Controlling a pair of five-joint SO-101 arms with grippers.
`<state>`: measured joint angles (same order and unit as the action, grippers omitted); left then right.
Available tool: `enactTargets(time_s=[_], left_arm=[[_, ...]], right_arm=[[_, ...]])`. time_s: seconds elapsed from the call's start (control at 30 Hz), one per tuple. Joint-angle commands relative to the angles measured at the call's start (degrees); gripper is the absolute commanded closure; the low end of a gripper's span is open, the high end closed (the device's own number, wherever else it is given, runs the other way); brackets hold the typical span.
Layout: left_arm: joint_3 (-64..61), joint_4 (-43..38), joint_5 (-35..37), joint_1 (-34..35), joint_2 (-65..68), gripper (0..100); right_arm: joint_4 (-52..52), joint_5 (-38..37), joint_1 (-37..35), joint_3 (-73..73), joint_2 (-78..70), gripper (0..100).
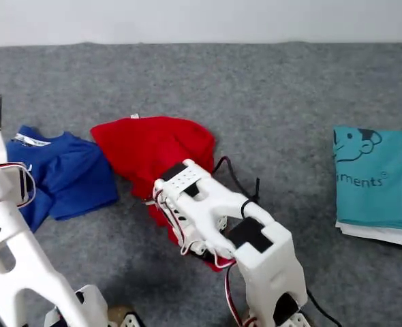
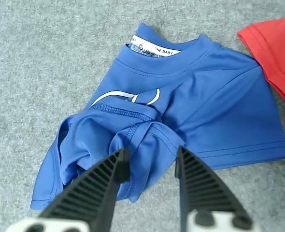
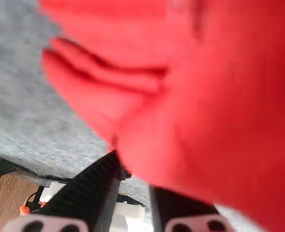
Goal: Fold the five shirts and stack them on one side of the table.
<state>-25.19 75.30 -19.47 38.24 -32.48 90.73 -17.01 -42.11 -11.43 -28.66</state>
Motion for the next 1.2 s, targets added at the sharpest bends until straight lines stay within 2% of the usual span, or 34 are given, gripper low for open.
enactTargets(time_s=[0.0,0.2,0.37,0.5,0.63,0.8,1.17], left_arm=[[0.2,-1.0,-0.2,0.4,-0.3,84],[0.2,-1.0,-0.2,0.4,-0.3,84],[-0.1,-1.1,-0.2,0.4,-0.3,84],[-1.4,-1.1,-0.3,0.4,-0.3,84],[-2.6,-1.2,-0.2,0.4,-0.3,84],[-2.8,-1.3,-0.1,0.3,-0.4,84],[-2.6,-1.3,-0.3,0.4,-0.4,84]], right_arm=[[0.0,-1.7,0.2,-0.4,0.6,98.8],[1.8,-4.5,0.7,0.2,7.5,98.8],[3.5,-7.2,7.2,3.2,13.6,98.8],[9.0,-8.3,8.3,5.5,15.5,98.2],[11.4,-7.6,6.3,5.2,15.4,88.8],[7.7,-4.2,2.6,5.1,14.5,79.9],[5.8,0.6,-2.9,5.5,-3.7,78.8]])
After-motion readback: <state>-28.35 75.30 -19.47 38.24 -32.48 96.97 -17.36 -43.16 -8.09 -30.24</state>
